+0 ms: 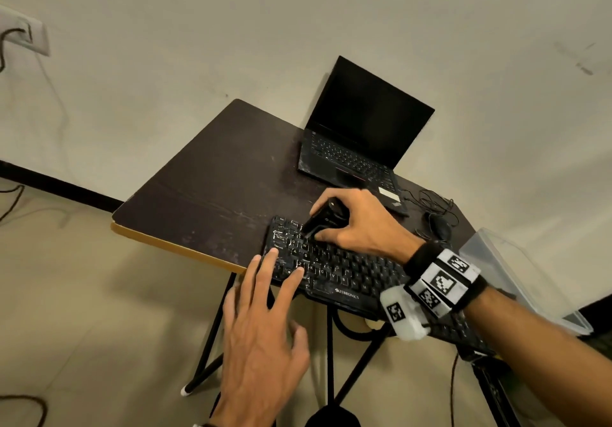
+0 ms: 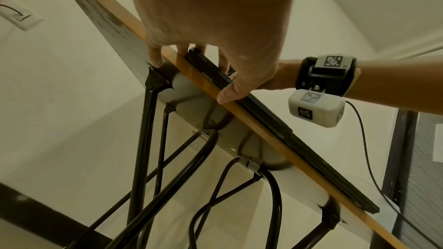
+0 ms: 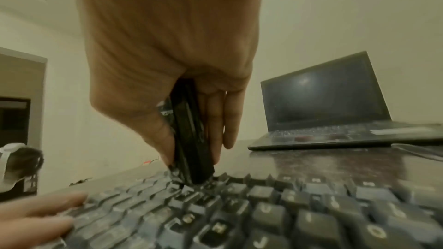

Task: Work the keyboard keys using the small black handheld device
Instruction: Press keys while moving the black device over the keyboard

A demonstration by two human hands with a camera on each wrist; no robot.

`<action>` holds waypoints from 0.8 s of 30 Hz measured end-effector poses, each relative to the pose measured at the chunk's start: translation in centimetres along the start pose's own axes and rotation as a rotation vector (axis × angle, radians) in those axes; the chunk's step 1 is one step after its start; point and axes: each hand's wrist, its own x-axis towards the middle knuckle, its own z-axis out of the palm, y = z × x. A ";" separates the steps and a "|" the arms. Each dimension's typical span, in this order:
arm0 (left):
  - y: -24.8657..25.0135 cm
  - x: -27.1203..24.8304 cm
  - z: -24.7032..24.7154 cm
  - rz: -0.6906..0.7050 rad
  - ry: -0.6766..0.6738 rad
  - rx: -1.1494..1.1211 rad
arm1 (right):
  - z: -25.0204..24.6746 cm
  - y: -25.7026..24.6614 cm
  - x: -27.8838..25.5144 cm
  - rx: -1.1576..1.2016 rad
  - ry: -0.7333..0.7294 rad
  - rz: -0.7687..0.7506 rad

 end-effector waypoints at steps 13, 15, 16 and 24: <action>0.0 -0.3 -0.2 -0.002 0.002 -0.004 | -0.3 -0.3 0.7 -0.058 0.018 0.049; 0.0 -0.2 -0.4 -0.007 -0.004 -0.001 | -0.1 -0.7 0.5 -0.034 0.000 0.018; 0.0 -0.1 -0.4 -0.008 0.002 0.000 | 0.3 -1.0 0.4 -0.020 -0.002 -0.004; 0.0 -0.2 -0.3 -0.014 -0.008 -0.001 | 0.7 -1.9 0.7 -0.033 0.013 -0.017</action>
